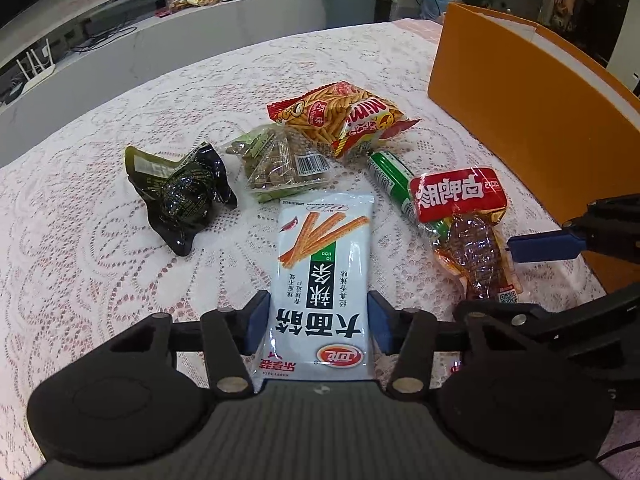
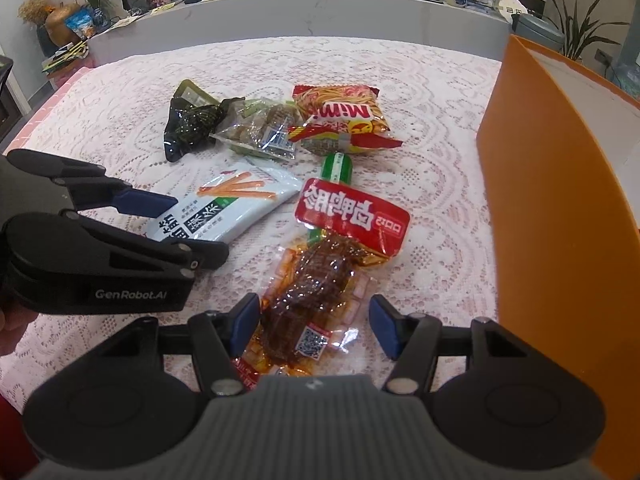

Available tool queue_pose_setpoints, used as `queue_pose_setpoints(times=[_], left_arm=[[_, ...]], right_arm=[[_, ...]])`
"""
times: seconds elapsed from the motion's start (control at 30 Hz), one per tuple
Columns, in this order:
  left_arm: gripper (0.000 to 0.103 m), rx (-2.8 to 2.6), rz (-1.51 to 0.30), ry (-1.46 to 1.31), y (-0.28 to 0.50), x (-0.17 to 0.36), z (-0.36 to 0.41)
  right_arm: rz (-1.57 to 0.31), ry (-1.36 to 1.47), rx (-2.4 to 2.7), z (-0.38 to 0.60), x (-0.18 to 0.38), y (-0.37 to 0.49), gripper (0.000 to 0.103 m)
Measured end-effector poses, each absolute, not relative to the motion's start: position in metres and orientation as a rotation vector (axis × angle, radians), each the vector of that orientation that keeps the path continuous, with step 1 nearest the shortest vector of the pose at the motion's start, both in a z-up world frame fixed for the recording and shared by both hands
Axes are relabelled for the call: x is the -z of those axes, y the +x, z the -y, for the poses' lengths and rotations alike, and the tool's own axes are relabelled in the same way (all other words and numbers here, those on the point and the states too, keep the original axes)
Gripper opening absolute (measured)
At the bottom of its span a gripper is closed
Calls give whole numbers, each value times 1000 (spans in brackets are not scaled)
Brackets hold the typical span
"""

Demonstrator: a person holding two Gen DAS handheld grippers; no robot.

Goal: Organize snacks
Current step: 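Grasp the white noodle-stick packet with the left tool while the right tool reaches the red-labelled duck-neck pack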

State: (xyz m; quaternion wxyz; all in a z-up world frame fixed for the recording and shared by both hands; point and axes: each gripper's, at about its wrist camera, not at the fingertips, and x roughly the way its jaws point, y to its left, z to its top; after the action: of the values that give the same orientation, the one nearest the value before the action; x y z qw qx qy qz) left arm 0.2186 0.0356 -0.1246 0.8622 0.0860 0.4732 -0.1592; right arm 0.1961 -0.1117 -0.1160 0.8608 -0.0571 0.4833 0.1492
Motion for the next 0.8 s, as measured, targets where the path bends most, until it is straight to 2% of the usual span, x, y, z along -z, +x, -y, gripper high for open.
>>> queue_pose_setpoints(times=[0.3, 0.8], left_arm=[[55, 275, -1031, 109, 211, 115, -36], [55, 203, -1007, -95, 174, 59, -51]], right_arm=[[-1012, -130, -331, 113, 111, 193, 57], [-1007, -110, -413, 126, 71, 175, 56]])
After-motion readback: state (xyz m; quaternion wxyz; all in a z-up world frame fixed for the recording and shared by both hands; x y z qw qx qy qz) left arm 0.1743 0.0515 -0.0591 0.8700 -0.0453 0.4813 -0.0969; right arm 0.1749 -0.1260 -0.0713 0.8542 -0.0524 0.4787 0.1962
